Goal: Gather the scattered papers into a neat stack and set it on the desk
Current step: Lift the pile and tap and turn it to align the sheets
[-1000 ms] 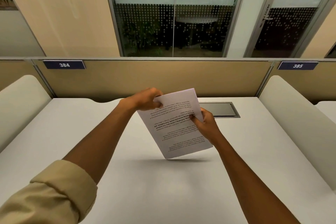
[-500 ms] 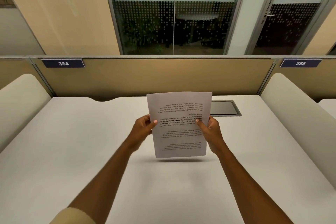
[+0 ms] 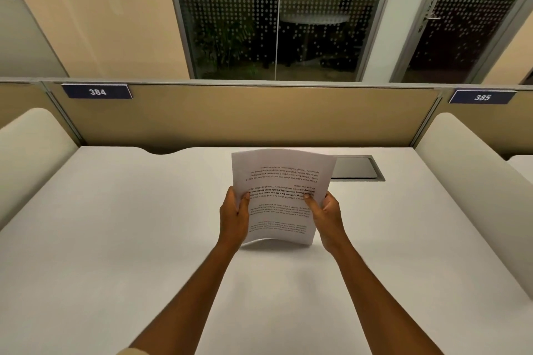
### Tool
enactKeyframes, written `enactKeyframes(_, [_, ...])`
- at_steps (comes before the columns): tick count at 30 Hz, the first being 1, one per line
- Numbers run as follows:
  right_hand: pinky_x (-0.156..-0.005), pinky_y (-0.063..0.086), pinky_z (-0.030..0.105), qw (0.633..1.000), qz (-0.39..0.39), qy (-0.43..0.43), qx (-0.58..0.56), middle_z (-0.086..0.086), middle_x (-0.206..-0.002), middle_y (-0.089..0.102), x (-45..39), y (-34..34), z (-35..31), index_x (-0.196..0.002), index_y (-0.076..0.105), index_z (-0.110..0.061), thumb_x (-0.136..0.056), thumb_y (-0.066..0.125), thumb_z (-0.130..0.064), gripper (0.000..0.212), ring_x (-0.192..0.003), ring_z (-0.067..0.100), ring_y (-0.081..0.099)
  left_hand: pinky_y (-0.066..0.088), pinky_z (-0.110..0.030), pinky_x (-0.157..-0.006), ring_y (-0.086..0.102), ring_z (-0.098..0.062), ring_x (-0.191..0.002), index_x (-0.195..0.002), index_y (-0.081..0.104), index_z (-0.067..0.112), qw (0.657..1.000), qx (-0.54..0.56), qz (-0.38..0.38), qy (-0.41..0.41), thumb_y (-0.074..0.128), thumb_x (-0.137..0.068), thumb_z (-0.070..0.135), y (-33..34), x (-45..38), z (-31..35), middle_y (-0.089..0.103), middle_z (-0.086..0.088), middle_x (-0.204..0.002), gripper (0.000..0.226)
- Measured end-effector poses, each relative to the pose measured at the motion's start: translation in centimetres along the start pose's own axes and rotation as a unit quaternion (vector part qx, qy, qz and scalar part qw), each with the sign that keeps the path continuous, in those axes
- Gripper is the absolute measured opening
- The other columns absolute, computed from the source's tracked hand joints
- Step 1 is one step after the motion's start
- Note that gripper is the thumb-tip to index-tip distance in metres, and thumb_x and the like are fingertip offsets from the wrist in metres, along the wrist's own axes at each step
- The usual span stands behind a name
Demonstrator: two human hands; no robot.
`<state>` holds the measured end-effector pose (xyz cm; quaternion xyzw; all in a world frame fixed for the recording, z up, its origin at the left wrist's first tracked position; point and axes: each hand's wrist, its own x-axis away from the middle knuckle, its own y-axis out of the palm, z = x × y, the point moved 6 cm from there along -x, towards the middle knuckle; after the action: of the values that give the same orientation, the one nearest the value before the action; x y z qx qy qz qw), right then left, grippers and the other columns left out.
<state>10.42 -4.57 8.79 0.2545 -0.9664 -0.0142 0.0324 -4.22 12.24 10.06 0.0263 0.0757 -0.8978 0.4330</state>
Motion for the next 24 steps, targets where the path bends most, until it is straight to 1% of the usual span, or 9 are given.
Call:
enactKeyframes(1, [-0.078, 0.06, 0.037, 1.0, -0.001, 0.007, 0.003, -0.003, -0.109, 0.07, 0.1, 0.0, 0.4, -0.113, 0.06, -0.027, -0.094, 0.061, -0.023, 0.019, -0.098, 0.021, 0.069, 0.058, -0.02, -0.065, 0.066, -0.015, -0.096, -0.106, 0.048, 0.041, 1.0, 0.004, -0.001, -0.003, 0.046, -0.101, 0.023, 0.0, 0.2, -0.4, 0.064, 0.009, -0.109, 0.019])
enactKeyframes(3, [-0.077, 0.06, 0.034, 1.0, -0.003, 0.016, 0.005, -0.003, -0.111, 0.07, 0.4, 0.1, 1.0, -0.116, 0.059, -0.027, -0.095, 0.06, -0.025, 0.022, -0.1, 0.021, 0.067, 0.057, -0.018, -0.063, 0.065, -0.013, -0.098, -0.11, 0.048, 0.041, 1.0, 0.012, -0.004, -0.011, 0.048, -0.101, 0.021, 0.0, 0.6, -1.2, 0.063, 0.012, -0.11, 0.023])
enactKeyframes(7, [-0.068, 0.058, 0.022, 1.0, -0.008, 0.02, 0.005, -0.004, -0.112, 0.068, 0.7, 0.4, 1.1, -0.118, 0.057, -0.027, -0.095, 0.06, -0.023, 0.024, -0.101, 0.018, 0.066, 0.057, -0.024, -0.071, 0.064, -0.016, -0.103, -0.114, 0.048, 0.035, 0.999, 0.01, -0.003, -0.033, 0.047, -0.101, 0.018, -0.1, 0.7, -2.3, 0.063, 0.006, -0.114, 0.022])
enactKeyframes(10, [-0.073, 0.059, 0.026, 1.0, -0.011, 0.019, 0.008, -0.003, -0.113, 0.068, 0.5, 0.5, 0.9, -0.12, 0.056, -0.025, -0.095, 0.06, -0.021, 0.026, -0.102, 0.018, 0.066, 0.059, -0.027, -0.073, 0.064, -0.018, -0.104, -0.116, 0.048, 0.029, 1.0, 0.004, -0.004, -0.024, 0.046, -0.101, 0.018, -0.2, 0.4, -2.3, 0.063, 0.004, -0.115, 0.018])
enactKeyframes(14, [-0.076, 0.058, 0.033, 1.0, -0.004, 0.018, 0.022, -0.005, -0.112, 0.067, 0.2, 0.5, 0.7, -0.118, 0.056, -0.031, -0.094, 0.06, -0.024, 0.025, -0.098, 0.018, 0.066, 0.058, -0.025, -0.07, 0.065, -0.016, -0.098, -0.116, 0.047, 0.034, 1.0, -0.005, 0.002, -0.013, 0.046, -0.101, 0.02, -0.4, -0.1, -1.7, 0.062, 0.01, -0.111, 0.021])
enactKeyframes(16, [-0.075, 0.058, 0.029, 1.0, -0.007, 0.021, 0.019, -0.005, -0.113, 0.067, 0.4, 0.4, 1.2, -0.12, 0.056, -0.03, -0.095, 0.06, -0.024, 0.026, -0.1, 0.017, 0.066, 0.056, -0.018, -0.064, 0.064, -0.013, -0.097, -0.114, 0.047, 0.036, 1.0, -0.009, 0.002, -0.012, 0.049, -0.1, 0.02, -0.5, 0.1, -1.9, 0.061, 0.015, -0.108, 0.021])
enactKeyframes(19, [-0.065, 0.057, 0.021, 0.999, -0.016, 0.028, 0.003, -0.007, -0.112, 0.069, 0.8, 0.5, 2.0, -0.118, 0.058, -0.03, -0.094, 0.061, -0.023, 0.024, -0.101, 0.015, 0.067, 0.054, -0.011, -0.058, 0.063, -0.009, -0.096, -0.112, 0.046, 0.039, 1.0, -0.003, -0.004, -0.025, 0.052, -0.099, 0.02, -0.5, 0.6, -2.7, 0.059, 0.019, -0.108, 0.024])
enactKeyframes(22, [-0.065, 0.057, 0.02, 0.999, -0.02, 0.03, 0.008, -0.006, -0.113, 0.069, 0.8, 0.4, 2.0, -0.118, 0.057, -0.029, -0.094, 0.061, -0.025, 0.025, -0.101, 0.015, 0.067, 0.054, -0.011, -0.059, 0.063, -0.008, -0.097, -0.115, 0.047, 0.034, 1.0, -0.004, -0.007, -0.026, 0.051, -0.099, 0.019, -0.4, 0.4, -2.8, 0.06, 0.017, -0.108, 0.022])
enactKeyframes(24, [-0.066, 0.058, 0.022, 0.999, -0.025, 0.029, 0.02, -0.004, -0.112, 0.068, 0.7, 0.4, 1.8, -0.118, 0.057, -0.028, -0.094, 0.061, -0.026, 0.025, -0.1, 0.017, 0.067, 0.056, -0.014, -0.062, 0.065, -0.011, -0.098, -0.118, 0.048, 0.026, 1.0, -0.019, -0.013, -0.015, 0.051, -0.099, 0.018, -0.5, -0.1, -2.5, 0.062, 0.009, -0.11, 0.021])
